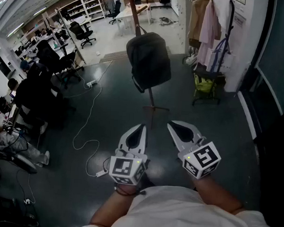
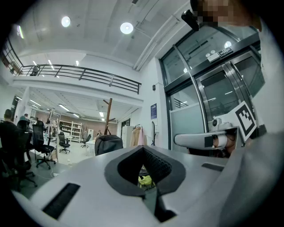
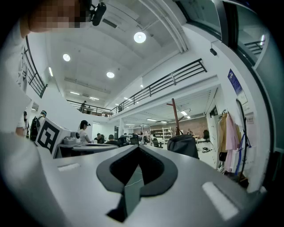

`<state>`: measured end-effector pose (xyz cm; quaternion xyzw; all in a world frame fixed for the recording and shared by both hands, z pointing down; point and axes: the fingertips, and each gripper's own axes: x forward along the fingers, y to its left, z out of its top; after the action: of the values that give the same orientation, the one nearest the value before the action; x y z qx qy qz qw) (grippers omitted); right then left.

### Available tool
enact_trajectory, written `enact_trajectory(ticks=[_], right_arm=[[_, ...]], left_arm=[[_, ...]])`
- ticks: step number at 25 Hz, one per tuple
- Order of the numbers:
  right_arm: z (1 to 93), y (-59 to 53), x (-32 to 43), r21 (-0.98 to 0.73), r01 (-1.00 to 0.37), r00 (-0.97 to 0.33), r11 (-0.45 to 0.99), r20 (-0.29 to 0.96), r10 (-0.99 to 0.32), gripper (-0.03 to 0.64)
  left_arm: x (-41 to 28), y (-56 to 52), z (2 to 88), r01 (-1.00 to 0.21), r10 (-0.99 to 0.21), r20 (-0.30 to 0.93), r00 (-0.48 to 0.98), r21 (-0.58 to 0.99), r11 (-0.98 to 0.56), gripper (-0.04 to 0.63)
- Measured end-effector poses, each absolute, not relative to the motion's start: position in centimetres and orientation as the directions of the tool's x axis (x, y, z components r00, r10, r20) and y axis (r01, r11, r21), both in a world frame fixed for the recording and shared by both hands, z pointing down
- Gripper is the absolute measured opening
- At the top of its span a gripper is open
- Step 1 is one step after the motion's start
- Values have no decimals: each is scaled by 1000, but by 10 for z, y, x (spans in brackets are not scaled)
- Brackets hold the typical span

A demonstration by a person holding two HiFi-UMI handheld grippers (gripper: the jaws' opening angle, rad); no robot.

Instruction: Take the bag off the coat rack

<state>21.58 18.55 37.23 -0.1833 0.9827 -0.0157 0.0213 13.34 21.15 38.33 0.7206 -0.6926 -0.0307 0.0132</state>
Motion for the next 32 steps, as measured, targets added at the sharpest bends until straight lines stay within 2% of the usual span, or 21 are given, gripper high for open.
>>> enact_trajectory(ticks=[16,32], right_arm=[[368,167,178,-47,-350,-933,936,-73,-352,3],[352,87,46,-57,-421,-901,905,-90,-424,3]], left_arm=[[95,186,387,-996,-998,-28,51,71,-53,2],[-31,102,378,-979,-983,-43,179,93,-182,1]])
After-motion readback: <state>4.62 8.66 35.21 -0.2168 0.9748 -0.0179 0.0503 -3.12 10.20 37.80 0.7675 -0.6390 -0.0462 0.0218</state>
